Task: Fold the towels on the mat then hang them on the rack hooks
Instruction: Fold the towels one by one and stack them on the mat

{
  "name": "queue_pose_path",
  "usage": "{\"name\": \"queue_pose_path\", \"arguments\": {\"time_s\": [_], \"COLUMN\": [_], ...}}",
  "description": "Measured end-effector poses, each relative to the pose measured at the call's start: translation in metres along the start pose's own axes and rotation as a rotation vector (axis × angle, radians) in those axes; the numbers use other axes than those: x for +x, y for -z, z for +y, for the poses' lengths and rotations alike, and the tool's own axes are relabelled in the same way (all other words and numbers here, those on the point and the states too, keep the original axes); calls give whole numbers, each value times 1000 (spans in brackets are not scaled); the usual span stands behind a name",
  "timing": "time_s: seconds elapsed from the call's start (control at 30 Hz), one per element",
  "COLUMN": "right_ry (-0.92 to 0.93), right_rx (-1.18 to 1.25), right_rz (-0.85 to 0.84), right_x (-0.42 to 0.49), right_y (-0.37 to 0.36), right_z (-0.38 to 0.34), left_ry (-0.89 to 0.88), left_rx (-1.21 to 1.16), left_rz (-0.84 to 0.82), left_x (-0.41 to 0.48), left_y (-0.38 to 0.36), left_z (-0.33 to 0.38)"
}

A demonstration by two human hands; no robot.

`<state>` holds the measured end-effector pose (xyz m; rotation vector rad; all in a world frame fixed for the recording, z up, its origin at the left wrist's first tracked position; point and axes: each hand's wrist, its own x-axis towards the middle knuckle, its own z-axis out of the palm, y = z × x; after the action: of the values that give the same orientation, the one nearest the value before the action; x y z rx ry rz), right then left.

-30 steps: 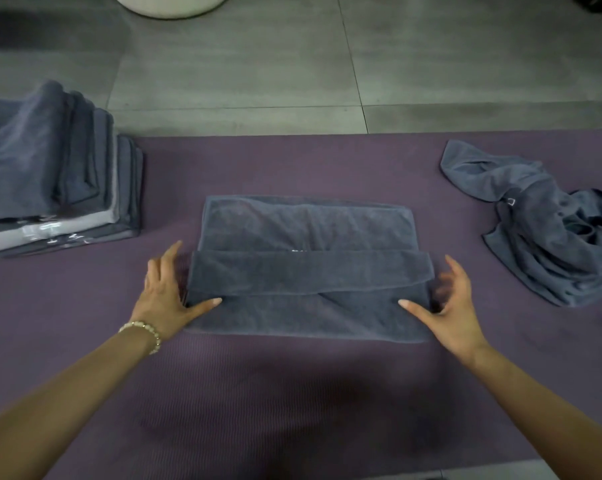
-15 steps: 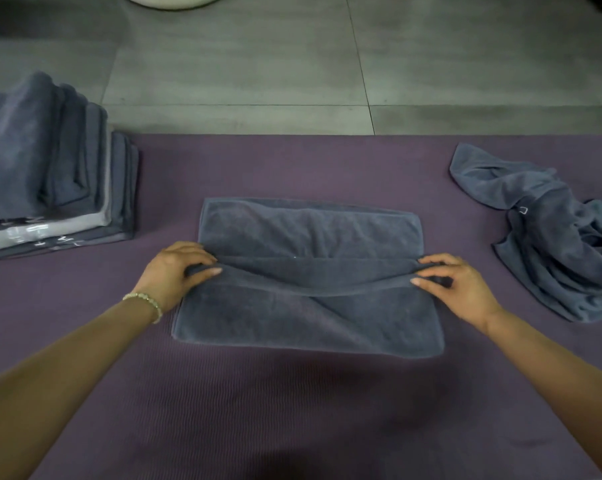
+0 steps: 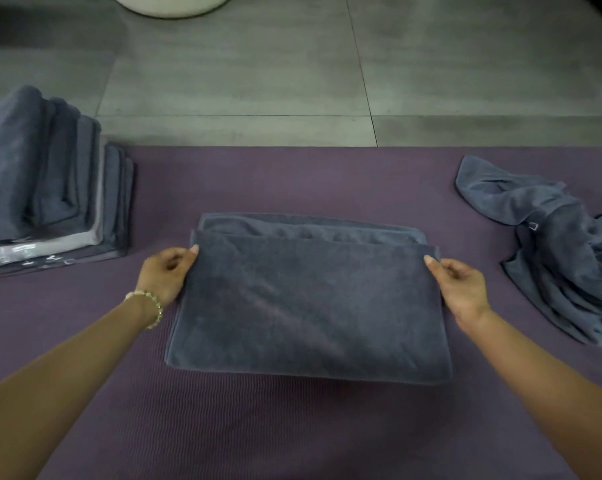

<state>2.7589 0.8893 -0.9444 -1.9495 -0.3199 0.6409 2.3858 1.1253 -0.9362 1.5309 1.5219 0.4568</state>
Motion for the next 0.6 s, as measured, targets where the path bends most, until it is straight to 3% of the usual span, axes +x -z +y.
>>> {"name": "queue_pose_path", "arguments": {"time_s": [0.13,0.23,0.37,0.53,0.6], "right_ry": [105,133,129,-36,-70], "right_rx": [27,49,-25,-196,-217], "right_rz": [20,51,111,31,5], "right_x": [-7,2,24,32,22], "right_y": [-1,-3,-11,-23,-20], "right_z": [-6,-25,-38,-38,-40], "left_ry": [-50,-80,-69,167,176], "left_rx": [-181,-261,-150,97,137], "left_rz": [174,209,189,59,13], "left_x": [-10,-4,22,33,20], "left_y": [-4,-5,-4,-10,-8], "left_z": [11,29,47,40,38]}}
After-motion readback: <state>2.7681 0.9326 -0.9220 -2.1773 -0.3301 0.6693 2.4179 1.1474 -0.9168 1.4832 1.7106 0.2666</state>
